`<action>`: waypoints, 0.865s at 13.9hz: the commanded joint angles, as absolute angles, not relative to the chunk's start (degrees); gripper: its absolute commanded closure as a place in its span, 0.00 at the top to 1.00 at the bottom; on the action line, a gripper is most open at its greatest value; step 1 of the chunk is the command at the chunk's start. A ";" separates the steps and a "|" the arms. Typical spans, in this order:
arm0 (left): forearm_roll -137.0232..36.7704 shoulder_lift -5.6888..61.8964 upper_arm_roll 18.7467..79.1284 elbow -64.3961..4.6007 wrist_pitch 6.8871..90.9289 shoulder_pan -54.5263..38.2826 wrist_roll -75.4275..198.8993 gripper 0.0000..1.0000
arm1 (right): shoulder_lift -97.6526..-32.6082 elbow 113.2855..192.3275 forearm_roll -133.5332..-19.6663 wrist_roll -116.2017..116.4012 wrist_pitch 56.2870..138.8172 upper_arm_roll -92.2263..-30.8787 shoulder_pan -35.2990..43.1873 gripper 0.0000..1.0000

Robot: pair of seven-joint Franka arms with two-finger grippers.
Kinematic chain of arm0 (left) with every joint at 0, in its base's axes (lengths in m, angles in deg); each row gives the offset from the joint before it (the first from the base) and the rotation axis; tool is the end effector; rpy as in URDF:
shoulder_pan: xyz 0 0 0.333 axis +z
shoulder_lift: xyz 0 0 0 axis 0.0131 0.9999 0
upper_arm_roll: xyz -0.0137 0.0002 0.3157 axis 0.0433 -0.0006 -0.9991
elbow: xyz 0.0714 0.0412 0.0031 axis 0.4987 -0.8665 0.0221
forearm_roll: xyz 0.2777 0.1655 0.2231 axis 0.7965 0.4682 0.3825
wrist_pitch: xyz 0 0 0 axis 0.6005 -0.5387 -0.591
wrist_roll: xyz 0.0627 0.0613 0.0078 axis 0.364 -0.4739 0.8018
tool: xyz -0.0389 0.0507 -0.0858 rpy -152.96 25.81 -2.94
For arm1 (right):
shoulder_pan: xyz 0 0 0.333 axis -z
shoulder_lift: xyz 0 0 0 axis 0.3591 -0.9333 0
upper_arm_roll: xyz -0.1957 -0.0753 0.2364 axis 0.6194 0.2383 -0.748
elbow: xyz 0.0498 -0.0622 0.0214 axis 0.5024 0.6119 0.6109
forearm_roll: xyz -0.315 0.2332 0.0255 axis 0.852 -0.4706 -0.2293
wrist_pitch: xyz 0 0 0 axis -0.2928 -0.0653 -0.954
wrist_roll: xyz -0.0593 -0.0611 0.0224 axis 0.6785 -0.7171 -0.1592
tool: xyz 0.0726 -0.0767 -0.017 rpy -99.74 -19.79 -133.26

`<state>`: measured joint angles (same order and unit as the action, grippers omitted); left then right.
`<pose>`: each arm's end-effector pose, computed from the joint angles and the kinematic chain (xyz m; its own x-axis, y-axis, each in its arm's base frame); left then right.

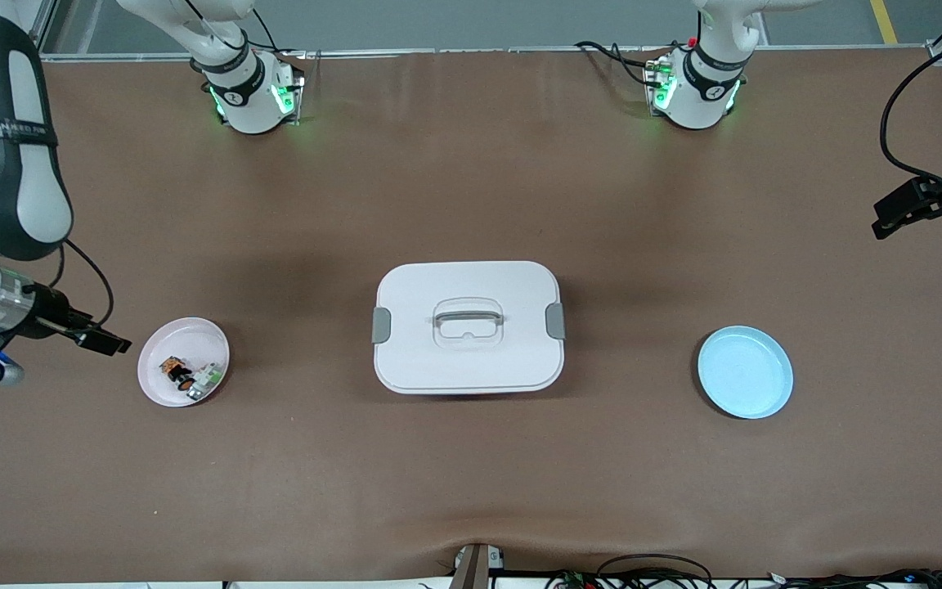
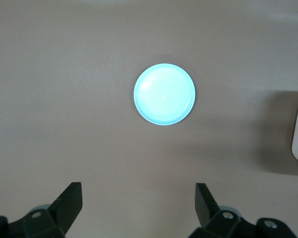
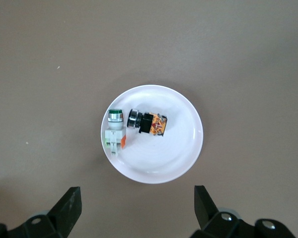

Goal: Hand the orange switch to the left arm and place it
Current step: 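Lower the open right gripper over the black-and-orange switch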

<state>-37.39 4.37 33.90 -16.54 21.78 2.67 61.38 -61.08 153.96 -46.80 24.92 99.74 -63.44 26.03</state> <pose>0.5651 -0.0051 0.6375 0.9958 0.0840 0.0364 0.0861 -0.9945 -0.0599 0.6373 -0.0857 0.3775 0.8517 -0.5205 -0.0615 -0.5239 -0.8488 -0.0709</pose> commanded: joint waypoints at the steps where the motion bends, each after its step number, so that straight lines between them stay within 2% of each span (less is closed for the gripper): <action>1: -38.15 4.15 34.13 -15.97 21.66 3.56 60.65 1.00 | -63.99 153.63 -48.36 26.05 103.38 -63.93 26.23 1.00; 6: -37.71 4.15 34.22 -15.97 21.66 3.30 60.65 1.00 | -71.45 152.14 -49.33 26.49 110.77 -63.93 26.93 1.00; 12: -37.53 4.06 34.22 -15.97 21.66 3.48 60.56 1.00 | -74.44 152.31 -51.62 31.14 114.91 -63.75 26.76 1.00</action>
